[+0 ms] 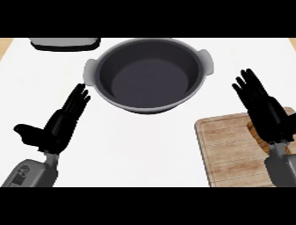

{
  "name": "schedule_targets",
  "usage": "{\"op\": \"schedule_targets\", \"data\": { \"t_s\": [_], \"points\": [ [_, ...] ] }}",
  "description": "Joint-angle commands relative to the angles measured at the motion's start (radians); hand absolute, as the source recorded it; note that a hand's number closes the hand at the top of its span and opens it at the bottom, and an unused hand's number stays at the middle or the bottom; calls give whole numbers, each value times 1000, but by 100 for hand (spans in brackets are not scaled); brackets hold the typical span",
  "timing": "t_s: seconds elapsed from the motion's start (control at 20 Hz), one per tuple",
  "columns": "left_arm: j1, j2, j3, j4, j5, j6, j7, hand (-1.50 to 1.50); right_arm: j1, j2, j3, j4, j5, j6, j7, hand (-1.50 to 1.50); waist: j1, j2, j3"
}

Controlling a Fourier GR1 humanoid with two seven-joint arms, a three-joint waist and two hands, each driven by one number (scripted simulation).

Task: Pick the croissant from the cutting board and place it in the pot

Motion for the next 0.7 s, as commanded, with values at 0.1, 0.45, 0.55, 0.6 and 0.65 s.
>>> {"op": "schedule_targets", "data": {
  "t_s": [0.1, 0.45, 0.55, 0.6, 0.65],
  "points": [
    [8, 44, -33, 31, -61, 11, 85, 0, 23, -151, 88, 60, 63, 312, -79, 150, 7, -24, 4],
    [68, 59, -60, 78, -76, 21, 144, 0, 80, -269, -67, -18, 323, 185, -540, -150, -47, -32, 11],
    [78, 69, -79, 35, -92, 30, 173, 0, 170, -233, -114, -3, 221, 262, -702, -150, -41, -36, 10],
    [76, 67, -78, 22, -80, 22, 191, 0, 194, -217, -128, 11, 188, 299, -765, -150, -34, -35, 9],
    [73, 69, -77, 55, -86, 7, 178, 0, 217, -249, -159, 8, 178, 345, -832, -150, -38, -33, 6]
  ]
}}
